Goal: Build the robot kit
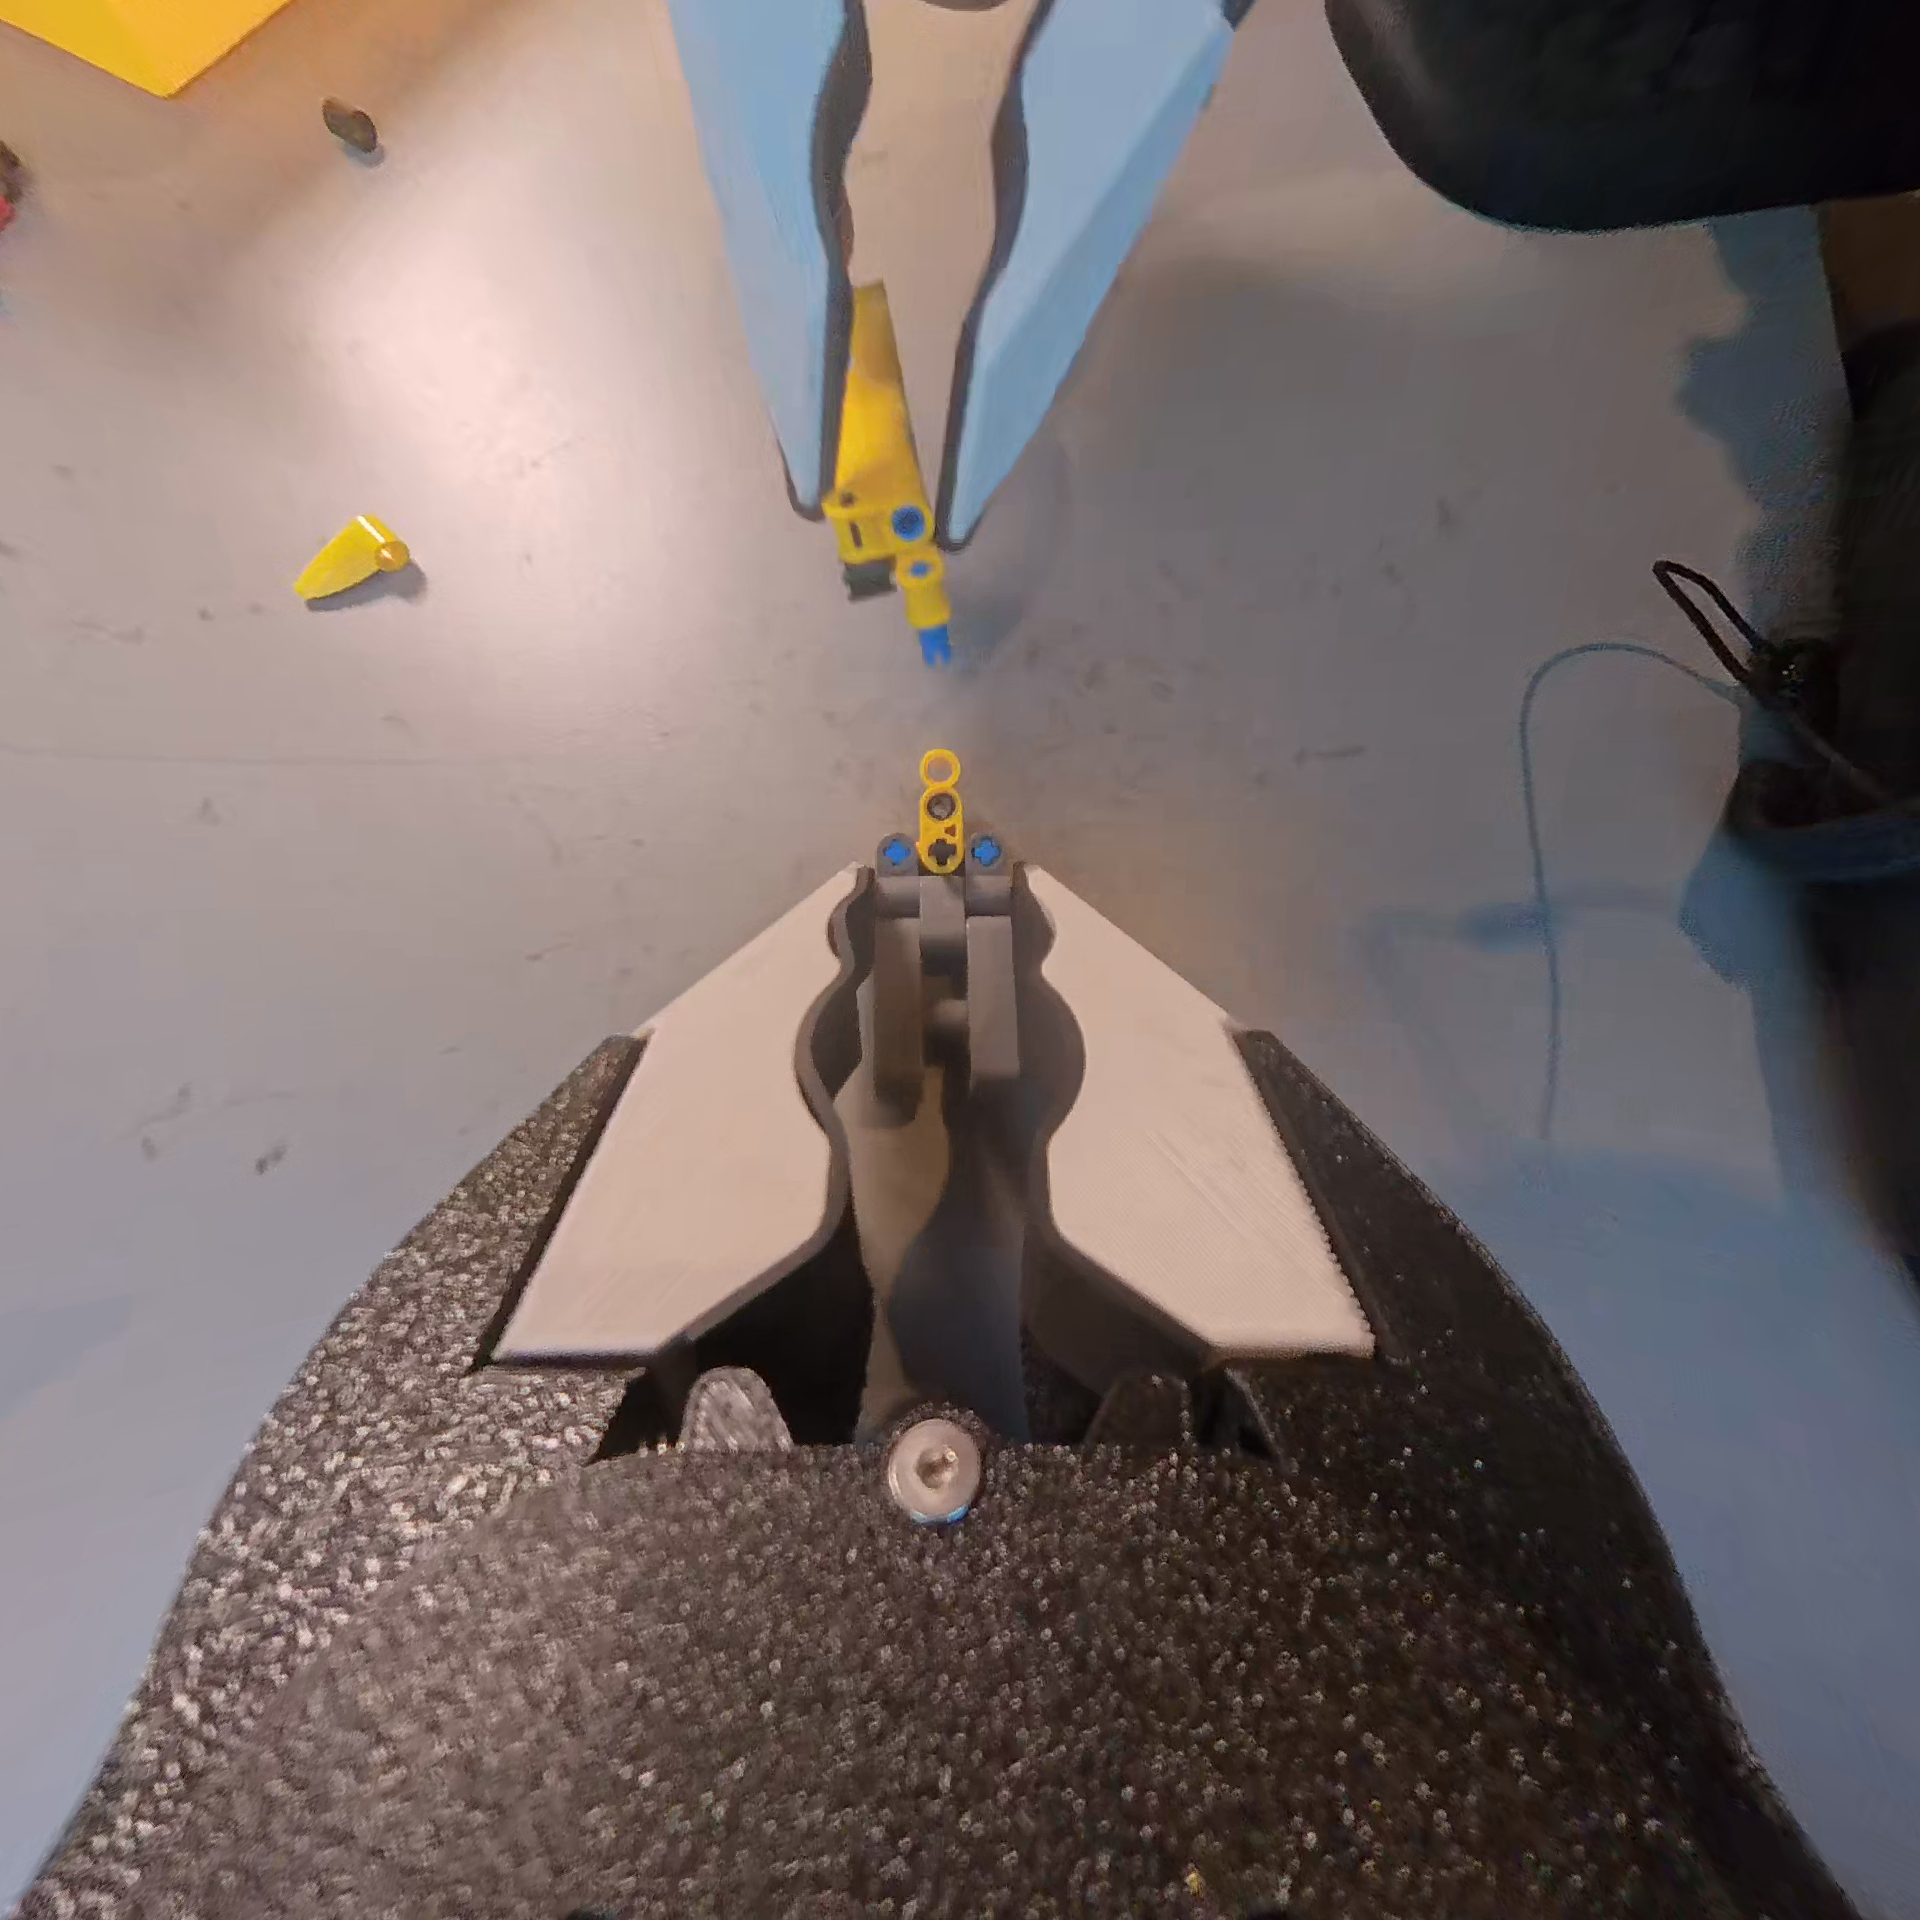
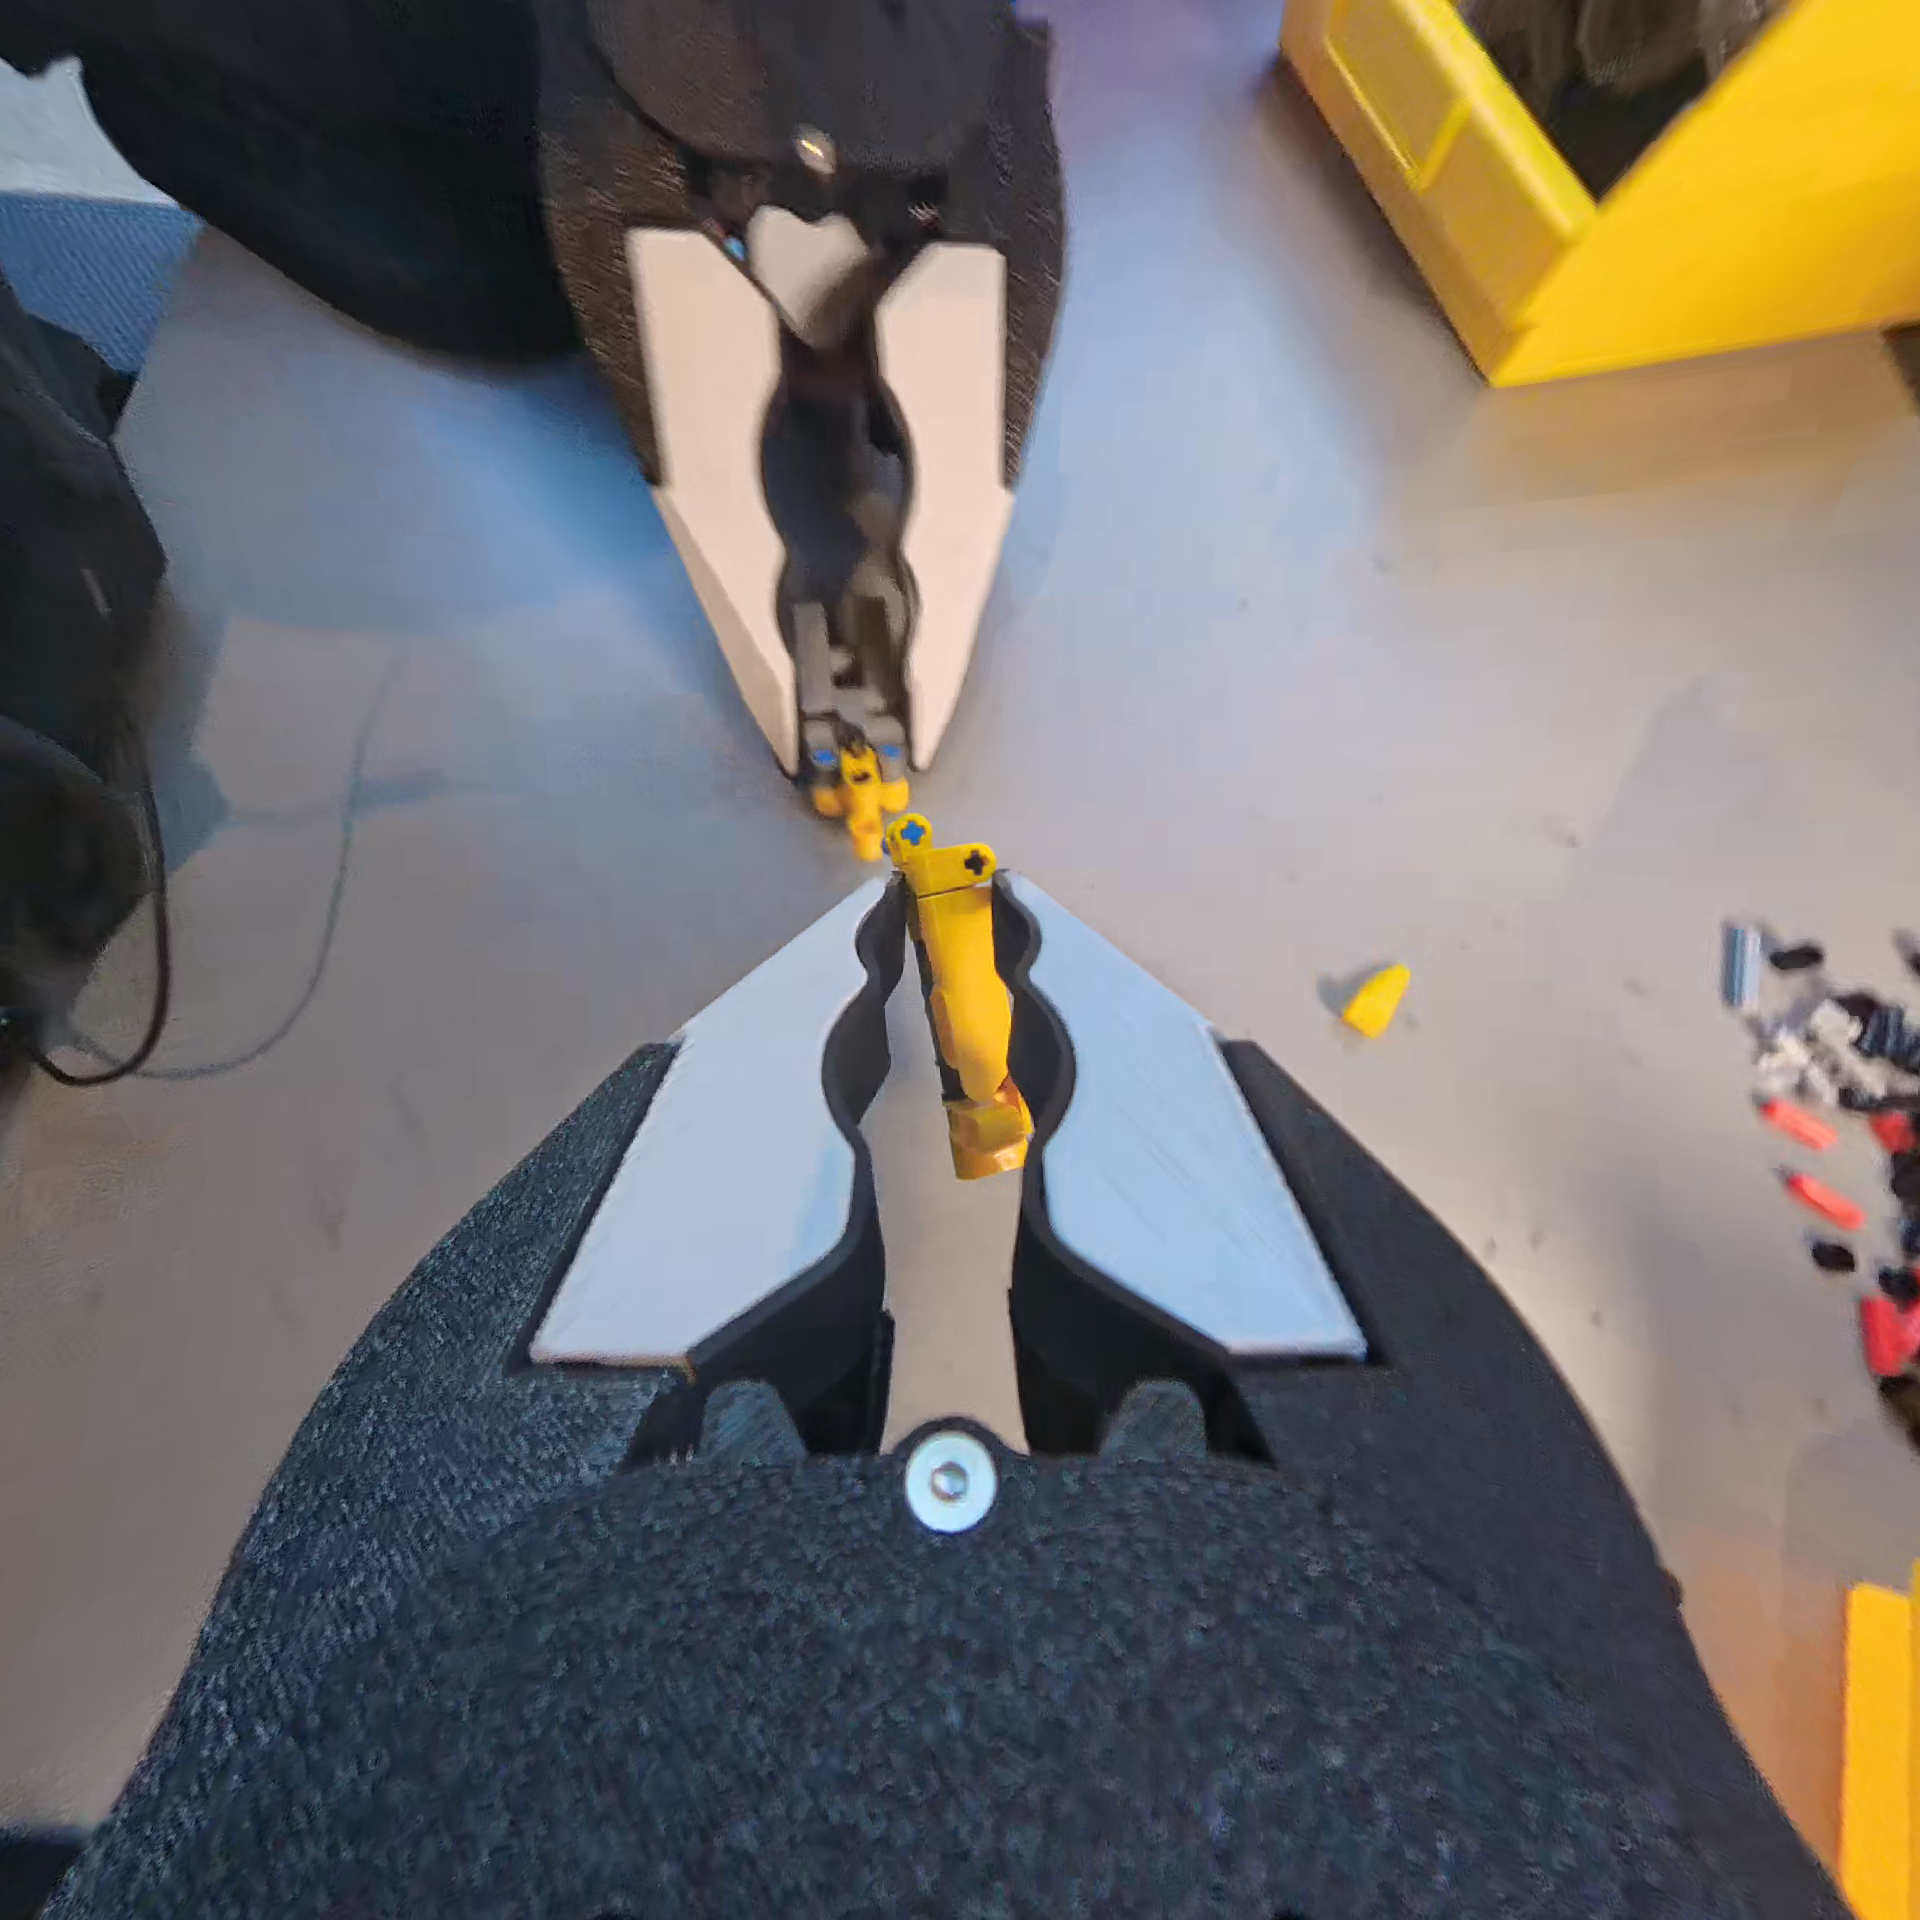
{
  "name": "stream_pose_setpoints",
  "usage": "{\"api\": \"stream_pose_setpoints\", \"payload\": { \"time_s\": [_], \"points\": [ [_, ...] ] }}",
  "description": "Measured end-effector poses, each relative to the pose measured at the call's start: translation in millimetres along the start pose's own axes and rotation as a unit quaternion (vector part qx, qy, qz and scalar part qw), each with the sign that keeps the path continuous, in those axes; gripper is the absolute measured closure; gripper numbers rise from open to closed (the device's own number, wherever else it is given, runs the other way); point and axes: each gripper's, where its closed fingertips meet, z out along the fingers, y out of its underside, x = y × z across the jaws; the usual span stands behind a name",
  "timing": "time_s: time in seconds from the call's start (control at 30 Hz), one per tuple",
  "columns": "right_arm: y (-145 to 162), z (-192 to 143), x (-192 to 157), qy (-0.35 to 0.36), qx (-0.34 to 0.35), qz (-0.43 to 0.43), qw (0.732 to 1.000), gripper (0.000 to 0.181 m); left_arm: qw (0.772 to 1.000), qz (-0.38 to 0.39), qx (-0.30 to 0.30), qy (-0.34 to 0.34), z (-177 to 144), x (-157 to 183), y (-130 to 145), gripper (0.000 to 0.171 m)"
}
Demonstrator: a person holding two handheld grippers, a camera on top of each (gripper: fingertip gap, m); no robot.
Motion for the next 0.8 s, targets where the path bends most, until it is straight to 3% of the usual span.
{"api": "stream_pose_setpoints", "payload": {
  "time_s": [0.37,0.8],
  "points": [
    [12,20,-7,0.037,-0.11,-0.104,0.988,0.167,1.0,-0.014,-0.015,0.014,4,4,-5,0.147],
    [14,18,-11,0.032,-0.141,-0.091,0.985,0.167,1.0,-0.017,-0.026,-0.003,4,1,-8,0.146]
  ]
}}
